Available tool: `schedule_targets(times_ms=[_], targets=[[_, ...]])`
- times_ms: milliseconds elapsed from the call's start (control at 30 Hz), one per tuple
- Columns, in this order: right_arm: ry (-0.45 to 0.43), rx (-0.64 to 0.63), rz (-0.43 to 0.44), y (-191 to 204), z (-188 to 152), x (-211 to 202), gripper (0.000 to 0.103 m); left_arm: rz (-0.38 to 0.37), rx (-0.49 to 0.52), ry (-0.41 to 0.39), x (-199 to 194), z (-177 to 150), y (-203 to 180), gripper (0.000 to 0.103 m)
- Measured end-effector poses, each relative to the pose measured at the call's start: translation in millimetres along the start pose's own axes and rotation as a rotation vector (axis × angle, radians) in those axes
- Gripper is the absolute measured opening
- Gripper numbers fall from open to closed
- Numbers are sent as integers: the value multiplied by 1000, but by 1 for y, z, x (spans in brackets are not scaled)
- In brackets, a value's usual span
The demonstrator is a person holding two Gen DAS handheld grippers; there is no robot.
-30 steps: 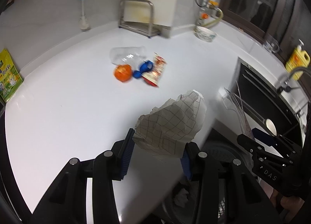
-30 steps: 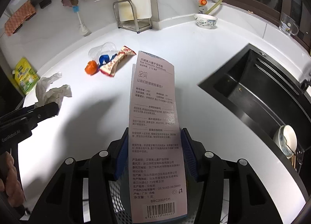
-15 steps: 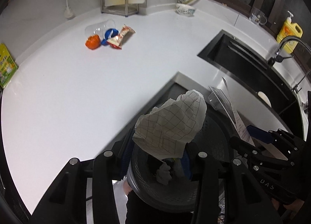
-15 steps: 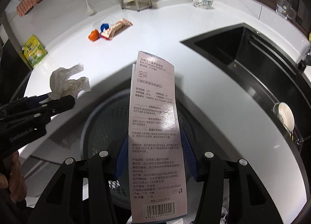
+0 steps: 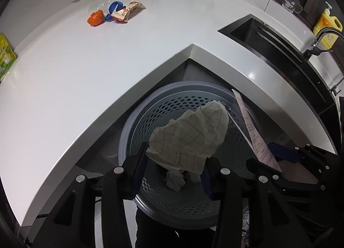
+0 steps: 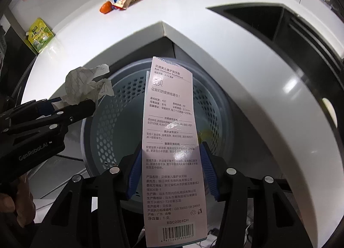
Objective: Collect trash
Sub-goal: 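Carry leaflet and wrapper over the bin and open both tools to drop them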
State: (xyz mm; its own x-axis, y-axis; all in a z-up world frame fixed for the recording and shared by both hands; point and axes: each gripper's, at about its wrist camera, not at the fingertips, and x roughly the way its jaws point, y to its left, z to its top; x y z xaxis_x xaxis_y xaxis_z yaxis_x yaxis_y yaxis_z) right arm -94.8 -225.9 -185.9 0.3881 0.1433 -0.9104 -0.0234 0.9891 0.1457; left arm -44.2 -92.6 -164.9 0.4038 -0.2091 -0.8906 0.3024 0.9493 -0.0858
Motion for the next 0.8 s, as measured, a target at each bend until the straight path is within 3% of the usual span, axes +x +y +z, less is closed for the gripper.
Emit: schedule_targets(times_ms=[267,433,500,600,800], targets=[[3,8,21,-2,6,9,50,21,-26,9,5,-2,1,46],[-8,2,24,-1,8,6,51,42,-47,-1,1,-3,6,54],[-10,2,23,-1,8,5,59,49,-58,-7,-2,-4,9,59],[-19,-4,20,0,7,3,59,58,-73,-15,-5,-5,13,63],[-33,-7,31,1,7,-5,59,69,-85,-32,-14,-5,16,64]])
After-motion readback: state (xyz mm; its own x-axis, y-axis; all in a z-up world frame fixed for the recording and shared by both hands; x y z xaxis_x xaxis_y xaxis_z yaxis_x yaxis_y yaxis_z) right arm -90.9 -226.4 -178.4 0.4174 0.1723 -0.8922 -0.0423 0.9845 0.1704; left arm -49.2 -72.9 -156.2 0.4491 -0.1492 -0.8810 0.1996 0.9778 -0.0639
